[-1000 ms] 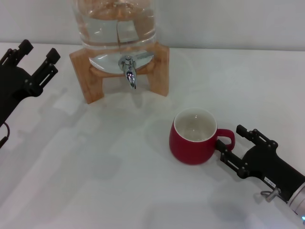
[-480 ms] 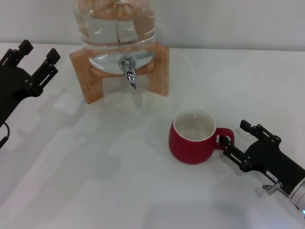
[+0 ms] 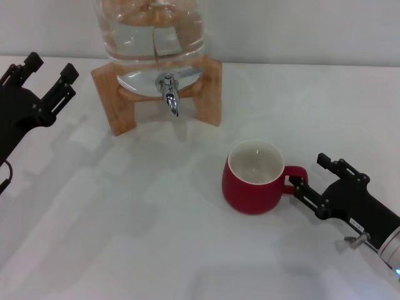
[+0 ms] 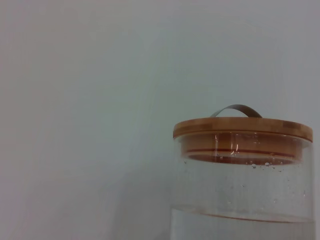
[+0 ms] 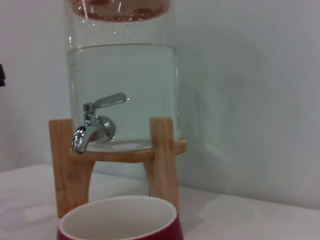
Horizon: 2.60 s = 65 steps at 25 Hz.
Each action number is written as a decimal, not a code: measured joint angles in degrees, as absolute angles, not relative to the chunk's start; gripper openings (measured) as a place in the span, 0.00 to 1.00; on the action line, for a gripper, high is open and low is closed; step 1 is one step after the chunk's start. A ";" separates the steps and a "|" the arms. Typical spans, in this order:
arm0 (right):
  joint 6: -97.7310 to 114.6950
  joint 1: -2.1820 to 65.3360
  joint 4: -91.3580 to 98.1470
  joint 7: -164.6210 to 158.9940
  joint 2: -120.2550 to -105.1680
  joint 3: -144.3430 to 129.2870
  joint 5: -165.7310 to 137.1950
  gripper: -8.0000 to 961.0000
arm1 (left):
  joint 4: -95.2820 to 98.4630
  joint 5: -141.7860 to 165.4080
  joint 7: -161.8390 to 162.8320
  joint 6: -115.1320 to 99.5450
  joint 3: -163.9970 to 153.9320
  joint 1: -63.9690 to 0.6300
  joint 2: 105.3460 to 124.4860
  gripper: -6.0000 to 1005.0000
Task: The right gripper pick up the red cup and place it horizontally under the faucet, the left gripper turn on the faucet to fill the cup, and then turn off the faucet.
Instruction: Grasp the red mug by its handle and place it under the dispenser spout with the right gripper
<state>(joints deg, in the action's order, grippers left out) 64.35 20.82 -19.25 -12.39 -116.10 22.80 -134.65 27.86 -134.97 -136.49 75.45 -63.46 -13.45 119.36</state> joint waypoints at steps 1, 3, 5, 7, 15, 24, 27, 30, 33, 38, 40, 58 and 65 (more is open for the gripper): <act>64.27 20.84 -19.25 -12.39 -116.13 23.10 -134.65 0.72 | 27.86 -134.98 -136.50 75.43 -63.46 -13.45 119.36 0.75; 64.14 20.85 -19.25 -12.39 -116.17 23.48 -134.65 0.72 | 27.86 -134.99 -136.52 75.41 -63.46 -13.45 119.35 0.75; 63.98 20.88 -19.25 -12.39 -116.19 23.76 -134.65 0.72 | 27.86 -135.00 -136.53 75.40 -63.46 -13.45 119.36 0.75; 63.72 20.93 -19.25 -12.39 -116.20 24.09 -134.65 0.72 | 27.86 -135.00 -136.54 75.38 -63.45 -13.45 119.35 0.75; 62.24 21.25 -19.25 -12.39 -116.19 25.45 -134.65 0.72 | 27.86 -135.01 -136.58 75.32 -63.46 -13.52 119.35 0.75; 61.45 21.44 -19.25 -12.39 -116.19 26.60 -134.65 0.72 | 27.86 -135.00 -136.52 75.54 -63.46 -13.54 119.35 0.75; 61.44 21.45 -19.25 -12.39 -116.19 26.72 -134.66 0.72 | 27.86 -135.00 -136.51 75.60 -63.46 -13.54 119.35 0.75; 61.45 21.45 -19.25 -12.38 -116.19 27.29 -134.65 0.72 | 27.86 -135.00 -136.50 75.63 -63.46 -13.54 119.35 0.75; 61.48 21.45 -19.25 -12.34 -116.19 27.43 -134.65 0.72 | 27.86 -135.00 -136.49 75.67 -63.45 -13.54 119.35 0.75; 61.51 21.45 -19.25 -12.32 -116.19 28.05 -134.65 0.72 | 27.86 -134.93 -136.49 75.75 -63.46 -13.54 119.35 0.75; 61.61 21.44 -19.25 -12.32 -116.19 28.04 -134.64 0.72 | 27.86 -134.92 -136.49 75.76 -63.46 -13.54 119.35 0.75; 61.52 21.54 -19.25 -12.30 -116.19 28.02 -135.10 0.57 | 27.86 -134.91 -136.49 75.77 -63.46 -13.54 119.35 0.75; 61.69 21.55 -19.24 -12.29 -116.07 27.71 -135.28 0.20 | 27.86 -134.91 -136.49 75.76 -63.46 -13.53 119.35 0.75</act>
